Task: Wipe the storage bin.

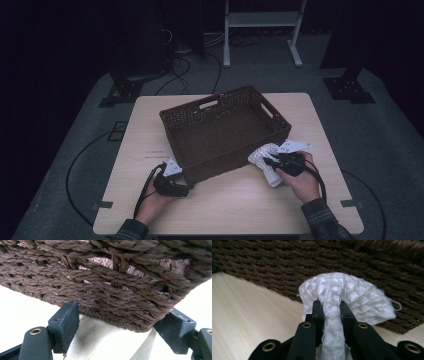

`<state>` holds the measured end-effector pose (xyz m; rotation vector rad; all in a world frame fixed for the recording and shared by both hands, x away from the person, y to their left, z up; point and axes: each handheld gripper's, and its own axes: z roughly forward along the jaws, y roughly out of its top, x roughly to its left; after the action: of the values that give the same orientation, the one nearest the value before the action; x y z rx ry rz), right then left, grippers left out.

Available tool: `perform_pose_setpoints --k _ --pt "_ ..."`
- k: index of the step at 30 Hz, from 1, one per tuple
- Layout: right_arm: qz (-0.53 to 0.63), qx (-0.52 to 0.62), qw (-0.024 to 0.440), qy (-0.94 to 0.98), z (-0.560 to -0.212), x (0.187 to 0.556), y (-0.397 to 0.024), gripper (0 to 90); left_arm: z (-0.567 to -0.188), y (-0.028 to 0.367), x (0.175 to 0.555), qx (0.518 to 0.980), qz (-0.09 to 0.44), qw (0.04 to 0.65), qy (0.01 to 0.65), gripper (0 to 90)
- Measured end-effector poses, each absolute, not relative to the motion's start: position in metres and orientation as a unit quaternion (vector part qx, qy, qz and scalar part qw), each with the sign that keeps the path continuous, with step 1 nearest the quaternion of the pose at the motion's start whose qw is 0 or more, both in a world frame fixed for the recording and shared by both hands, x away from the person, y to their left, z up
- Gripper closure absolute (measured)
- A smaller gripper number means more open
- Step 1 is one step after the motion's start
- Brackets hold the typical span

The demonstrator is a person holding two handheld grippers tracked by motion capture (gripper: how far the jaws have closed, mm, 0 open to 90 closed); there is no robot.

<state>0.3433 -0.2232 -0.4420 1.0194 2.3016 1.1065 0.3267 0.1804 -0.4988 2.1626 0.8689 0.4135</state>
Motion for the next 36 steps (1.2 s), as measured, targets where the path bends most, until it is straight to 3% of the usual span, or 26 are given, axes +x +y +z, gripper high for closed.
perform_pose_setpoints --k 36 --pt "0.456 0.322 0.234 0.796 -0.396 0.328 -0.221 78.3 -0.499 0.179 0.326 0.845 0.163 0.377 0.344 22.8"
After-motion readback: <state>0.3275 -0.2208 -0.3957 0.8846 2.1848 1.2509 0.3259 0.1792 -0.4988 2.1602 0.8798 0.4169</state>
